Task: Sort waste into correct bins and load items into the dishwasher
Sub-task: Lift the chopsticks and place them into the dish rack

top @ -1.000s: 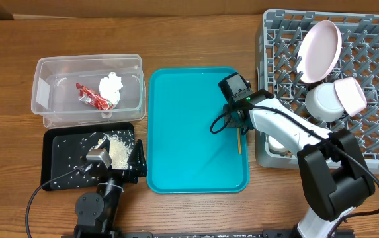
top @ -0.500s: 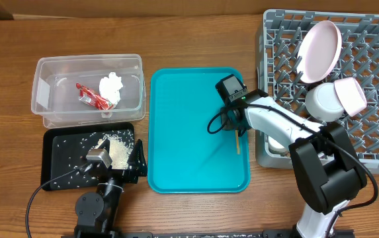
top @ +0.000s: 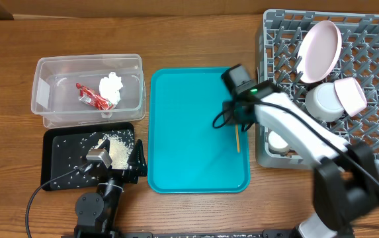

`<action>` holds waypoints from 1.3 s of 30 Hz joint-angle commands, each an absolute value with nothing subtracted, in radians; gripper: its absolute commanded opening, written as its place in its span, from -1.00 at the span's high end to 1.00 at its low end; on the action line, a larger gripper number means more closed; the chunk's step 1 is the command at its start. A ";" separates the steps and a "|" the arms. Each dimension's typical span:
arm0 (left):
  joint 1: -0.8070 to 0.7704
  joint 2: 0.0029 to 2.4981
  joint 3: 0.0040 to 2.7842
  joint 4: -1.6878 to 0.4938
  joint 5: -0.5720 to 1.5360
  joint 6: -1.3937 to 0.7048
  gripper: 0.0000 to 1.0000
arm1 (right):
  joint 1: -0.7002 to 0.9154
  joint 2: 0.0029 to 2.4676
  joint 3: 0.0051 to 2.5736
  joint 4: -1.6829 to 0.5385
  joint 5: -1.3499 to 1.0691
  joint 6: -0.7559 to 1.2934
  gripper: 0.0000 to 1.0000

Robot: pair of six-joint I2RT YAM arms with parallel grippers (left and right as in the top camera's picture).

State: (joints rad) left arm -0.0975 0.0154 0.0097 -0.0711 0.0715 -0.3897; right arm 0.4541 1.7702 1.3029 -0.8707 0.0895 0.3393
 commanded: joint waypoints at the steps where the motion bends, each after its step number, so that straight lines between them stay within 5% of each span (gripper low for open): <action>1: -0.097 0.004 0.005 -0.071 0.071 -0.400 -1.00 | 0.403 1.647 1.344 -0.844 0.107 0.326 0.92; 18: -0.097 0.004 0.005 -0.071 0.071 -0.400 -1.00 | 0.176 1.724 1.342 -0.742 0.243 0.125 0.92; 19: -0.098 0.004 0.005 -0.071 0.071 -0.400 -1.00 | 0.176 1.724 1.342 -0.746 0.242 0.122 0.82; 22: -0.098 0.004 0.005 -0.071 0.071 -0.400 -1.00 | 0.189 1.711 1.343 -0.768 0.242 0.122 0.07; 25: -0.097 0.004 0.005 -0.071 0.071 -0.400 -1.00 | 0.216 1.673 1.343 -0.819 0.238 0.123 -0.09; 34: -0.097 0.004 0.005 -0.071 0.071 -0.400 -1.00 | 0.346 1.411 1.344 -0.925 -0.054 0.130 -0.17; 35: -0.097 0.004 0.005 -0.071 0.071 -0.400 -1.00 | 0.359 1.372 1.344 -0.934 -0.092 0.131 -0.48; 36: -0.097 0.004 0.005 -0.071 0.072 -0.400 -1.00 | 0.372 1.328 1.344 -0.939 -0.138 0.130 -1.00; 39: -0.098 0.004 0.005 -0.071 0.072 -0.400 -1.00 | 0.402 1.227 1.344 -0.941 -0.215 0.130 -1.00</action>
State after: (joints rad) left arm -0.0975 0.0154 0.0097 -0.0711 0.0715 -0.3897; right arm 0.3851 1.3117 1.3384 -0.9394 -0.0776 0.1284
